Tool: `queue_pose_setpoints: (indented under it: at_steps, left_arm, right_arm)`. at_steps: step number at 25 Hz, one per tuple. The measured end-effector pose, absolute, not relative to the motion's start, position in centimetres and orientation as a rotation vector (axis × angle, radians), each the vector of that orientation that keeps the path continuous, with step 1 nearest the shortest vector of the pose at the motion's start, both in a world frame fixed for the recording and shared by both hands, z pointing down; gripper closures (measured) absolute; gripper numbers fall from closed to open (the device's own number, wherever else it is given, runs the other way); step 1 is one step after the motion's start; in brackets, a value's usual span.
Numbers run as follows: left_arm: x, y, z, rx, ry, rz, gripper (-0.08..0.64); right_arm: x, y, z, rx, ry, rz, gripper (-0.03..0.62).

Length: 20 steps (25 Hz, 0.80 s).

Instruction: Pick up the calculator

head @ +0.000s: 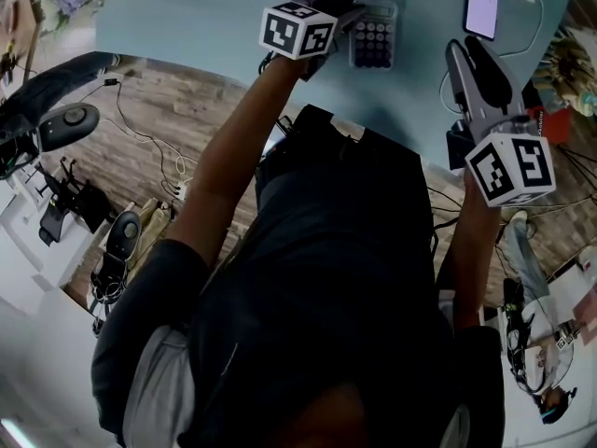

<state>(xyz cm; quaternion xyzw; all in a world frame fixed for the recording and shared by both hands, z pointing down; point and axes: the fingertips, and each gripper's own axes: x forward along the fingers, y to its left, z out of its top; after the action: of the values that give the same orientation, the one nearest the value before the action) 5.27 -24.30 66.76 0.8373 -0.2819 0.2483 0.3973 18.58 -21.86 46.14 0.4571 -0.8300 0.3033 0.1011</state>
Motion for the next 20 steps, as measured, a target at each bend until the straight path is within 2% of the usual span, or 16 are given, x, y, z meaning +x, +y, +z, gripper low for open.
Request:
queue_pose_setpoints:
  at_steps: [20]
  left_arm:
    - [0.3,-25.0,57.4,2.332,-0.930,0.547,0.414]
  right_arm:
    - [16.1,-21.5,42.1,1.391,-2.479,0.794,0.497]
